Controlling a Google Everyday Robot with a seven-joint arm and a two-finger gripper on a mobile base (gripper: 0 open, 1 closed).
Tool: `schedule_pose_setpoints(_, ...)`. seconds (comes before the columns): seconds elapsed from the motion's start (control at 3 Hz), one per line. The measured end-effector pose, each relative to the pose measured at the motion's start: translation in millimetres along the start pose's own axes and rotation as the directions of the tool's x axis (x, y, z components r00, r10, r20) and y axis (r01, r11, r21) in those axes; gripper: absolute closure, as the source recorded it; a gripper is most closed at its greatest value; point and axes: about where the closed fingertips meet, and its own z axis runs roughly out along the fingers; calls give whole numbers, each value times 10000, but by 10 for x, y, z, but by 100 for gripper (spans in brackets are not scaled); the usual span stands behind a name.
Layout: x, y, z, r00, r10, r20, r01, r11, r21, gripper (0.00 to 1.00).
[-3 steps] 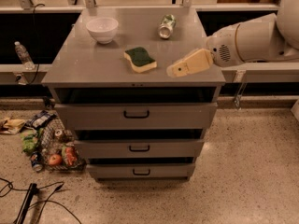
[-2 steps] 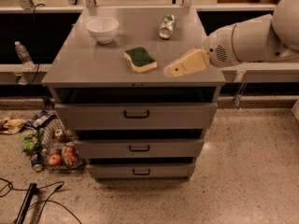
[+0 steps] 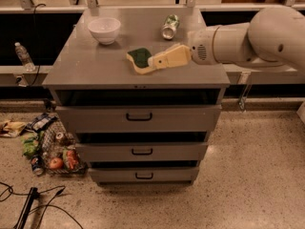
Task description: Place sponge into white bowl
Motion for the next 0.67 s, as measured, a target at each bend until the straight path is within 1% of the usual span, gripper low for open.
schedule_pose_setpoints(0.33, -14, 3, 405, 9983, -75, 581, 93, 9995, -306, 0)
schedule_pose_setpoints(0.67, 37, 28, 617, 9978, -214, 620, 240, 9988, -422, 0)
